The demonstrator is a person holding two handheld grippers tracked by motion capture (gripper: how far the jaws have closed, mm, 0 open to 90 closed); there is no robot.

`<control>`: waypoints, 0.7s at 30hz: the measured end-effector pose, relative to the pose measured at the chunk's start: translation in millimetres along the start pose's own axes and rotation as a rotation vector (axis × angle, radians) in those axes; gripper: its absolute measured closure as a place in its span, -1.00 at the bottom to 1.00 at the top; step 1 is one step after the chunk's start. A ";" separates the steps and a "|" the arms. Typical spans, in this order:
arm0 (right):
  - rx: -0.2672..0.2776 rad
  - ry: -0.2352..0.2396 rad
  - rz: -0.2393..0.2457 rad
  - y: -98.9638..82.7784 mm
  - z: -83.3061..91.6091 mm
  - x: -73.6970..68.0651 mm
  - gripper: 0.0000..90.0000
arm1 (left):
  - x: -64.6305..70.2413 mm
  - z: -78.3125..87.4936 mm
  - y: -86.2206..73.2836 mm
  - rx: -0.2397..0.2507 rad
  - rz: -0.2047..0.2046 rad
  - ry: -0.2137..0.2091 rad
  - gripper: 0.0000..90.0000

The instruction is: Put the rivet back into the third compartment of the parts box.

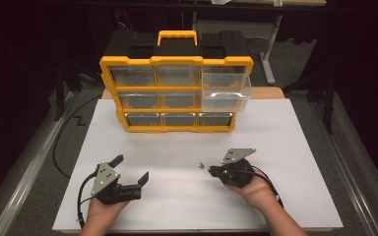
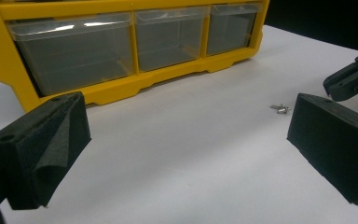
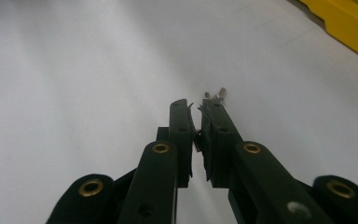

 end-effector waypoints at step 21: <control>-0.218 0.082 -0.016 -21.6 33.7 1.7 0.87 | 7.0 1.8 -0.3 -0.004 -0.031 -0.022 -0.99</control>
Point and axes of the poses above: each handheld gripper's, and its own axes: z roughly backward along the jaws, y roughly out of its top, x roughly to its right, the point moved 9 cm from there along -z, roughly forward along the jaws, and after that the axes turned 5 degrees about y, right-handed, at the moved point
